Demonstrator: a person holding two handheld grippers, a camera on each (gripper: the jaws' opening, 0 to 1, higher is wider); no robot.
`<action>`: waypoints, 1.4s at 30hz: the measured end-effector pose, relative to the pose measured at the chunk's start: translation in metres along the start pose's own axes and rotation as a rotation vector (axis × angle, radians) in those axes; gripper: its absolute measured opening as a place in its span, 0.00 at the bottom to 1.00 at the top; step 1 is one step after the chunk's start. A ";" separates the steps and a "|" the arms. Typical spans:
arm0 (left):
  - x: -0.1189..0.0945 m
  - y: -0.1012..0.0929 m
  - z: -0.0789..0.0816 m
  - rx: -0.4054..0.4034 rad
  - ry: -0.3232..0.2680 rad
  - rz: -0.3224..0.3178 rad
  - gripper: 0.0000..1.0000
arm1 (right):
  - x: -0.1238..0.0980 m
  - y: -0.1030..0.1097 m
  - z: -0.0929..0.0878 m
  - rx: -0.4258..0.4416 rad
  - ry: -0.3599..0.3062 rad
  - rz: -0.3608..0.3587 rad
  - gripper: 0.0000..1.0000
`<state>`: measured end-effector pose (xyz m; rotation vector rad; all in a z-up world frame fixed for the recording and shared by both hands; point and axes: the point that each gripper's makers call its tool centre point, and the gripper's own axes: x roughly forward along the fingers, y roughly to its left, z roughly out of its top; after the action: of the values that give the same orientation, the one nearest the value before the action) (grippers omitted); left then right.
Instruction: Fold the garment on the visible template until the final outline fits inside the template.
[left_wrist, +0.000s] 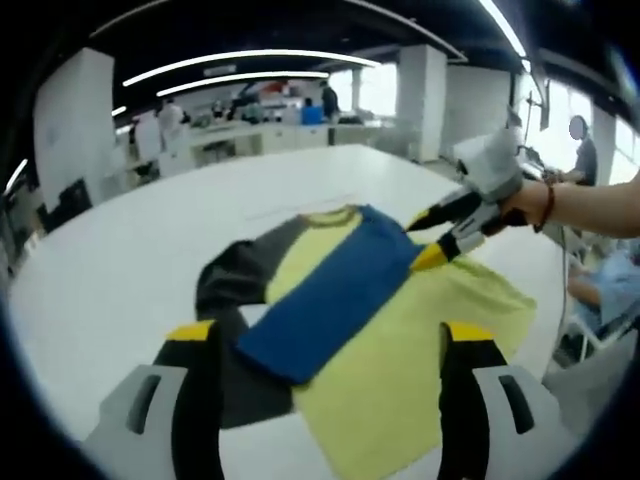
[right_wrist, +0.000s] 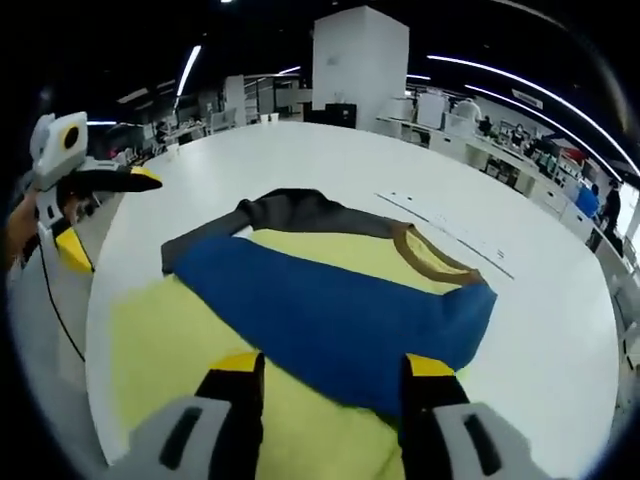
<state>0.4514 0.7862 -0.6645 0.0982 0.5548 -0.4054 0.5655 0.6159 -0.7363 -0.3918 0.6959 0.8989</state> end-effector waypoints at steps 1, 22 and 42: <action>0.000 0.000 0.000 -0.002 0.001 0.001 0.86 | -0.001 -0.002 -0.002 -0.004 0.003 -0.007 0.47; -0.004 -0.001 -0.009 -0.029 0.022 0.019 0.86 | 0.002 -0.048 -0.039 -0.053 0.102 -0.108 0.18; -0.013 0.002 -0.012 -0.047 0.026 0.033 0.87 | -0.001 -0.056 -0.039 -0.002 0.087 -0.131 0.00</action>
<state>0.4363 0.7951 -0.6678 0.0673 0.5874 -0.3593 0.5957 0.5605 -0.7615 -0.4751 0.7408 0.7620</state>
